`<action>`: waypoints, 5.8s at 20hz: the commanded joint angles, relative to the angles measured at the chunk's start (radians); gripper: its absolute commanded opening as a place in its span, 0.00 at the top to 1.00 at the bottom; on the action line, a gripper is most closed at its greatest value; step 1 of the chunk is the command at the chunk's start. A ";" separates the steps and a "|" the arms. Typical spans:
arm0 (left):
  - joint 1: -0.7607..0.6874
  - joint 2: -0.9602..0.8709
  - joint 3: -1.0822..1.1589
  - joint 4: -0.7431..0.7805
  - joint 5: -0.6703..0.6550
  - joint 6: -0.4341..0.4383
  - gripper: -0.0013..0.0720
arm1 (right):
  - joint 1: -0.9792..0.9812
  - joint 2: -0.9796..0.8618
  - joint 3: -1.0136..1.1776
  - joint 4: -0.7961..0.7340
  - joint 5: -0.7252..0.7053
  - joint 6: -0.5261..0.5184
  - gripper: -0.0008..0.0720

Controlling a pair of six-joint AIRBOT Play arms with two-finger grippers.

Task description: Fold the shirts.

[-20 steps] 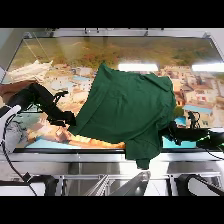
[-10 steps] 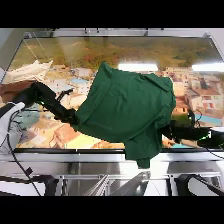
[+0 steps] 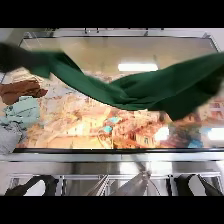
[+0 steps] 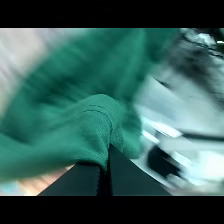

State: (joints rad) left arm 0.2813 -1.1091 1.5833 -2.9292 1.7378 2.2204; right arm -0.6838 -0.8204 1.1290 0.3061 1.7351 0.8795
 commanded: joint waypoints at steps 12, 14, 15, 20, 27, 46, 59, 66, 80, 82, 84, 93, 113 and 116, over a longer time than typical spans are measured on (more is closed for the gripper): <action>0.066 0.074 -0.299 -0.046 -0.258 -0.041 0.95 | 0.153 -0.187 0.251 -0.498 -0.261 0.017 0.96; -0.033 -0.036 -0.366 -0.051 -0.281 -0.040 0.95 | 0.242 -0.267 0.229 -0.497 -0.263 -0.005 0.96; -0.057 -0.093 -0.367 -0.050 -0.278 -0.041 0.95 | 0.263 -0.293 0.229 -0.497 -0.278 -0.019 0.96; -0.054 -0.179 -0.275 -0.060 -0.099 -0.058 0.95 | 0.243 -0.269 0.229 -0.497 -0.253 -0.018 0.96; -0.035 0.138 -0.022 -0.070 -0.027 -0.129 0.95 | 0.234 0.068 0.230 -0.494 -0.180 0.080 0.96; -0.145 -0.483 -0.285 0.332 -0.558 -0.108 0.62 | 0.441 -0.680 0.090 -0.826 -0.719 0.006 0.96; 0.037 -0.711 -0.035 0.116 -0.044 -0.193 0.02 | 0.136 -0.792 0.110 -0.838 -0.381 0.003 0.41; 0.171 -0.330 -0.618 0.368 -0.231 -0.134 0.02 | -0.152 -0.503 -0.380 -1.295 -0.455 0.200 0.24; 0.330 -0.187 -0.963 0.445 -0.303 -0.075 0.02 | 0.072 -0.583 -0.637 -1.187 -0.532 0.060 0.43; 0.329 -0.187 -0.964 0.523 -0.320 -0.101 0.02 | 0.070 -0.583 -0.634 -1.149 -0.518 0.044 0.78; 0.316 -0.187 -0.964 0.593 -0.324 -0.126 0.02 | 0.068 -0.583 -0.630 -1.150 -0.514 0.045 0.97; 0.058 -0.294 -0.963 0.752 -0.372 -0.276 0.04 | 0.068 -0.583 -0.620 -1.101 -0.513 0.040 0.96; 0.060 0.146 -0.457 -0.069 0.014 -0.021 0.96 | 0.038 0.055 -0.416 0.217 0.068 -0.139 0.96; 0.220 0.324 -0.098 -0.069 -0.070 -0.039 0.96 | -0.030 0.282 -0.187 0.298 -0.198 -0.139 0.96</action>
State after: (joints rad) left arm 0.3763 -0.9558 1.2022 -2.9276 1.7088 2.1967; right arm -0.6659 -0.7513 0.7673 0.4034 1.7077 0.7441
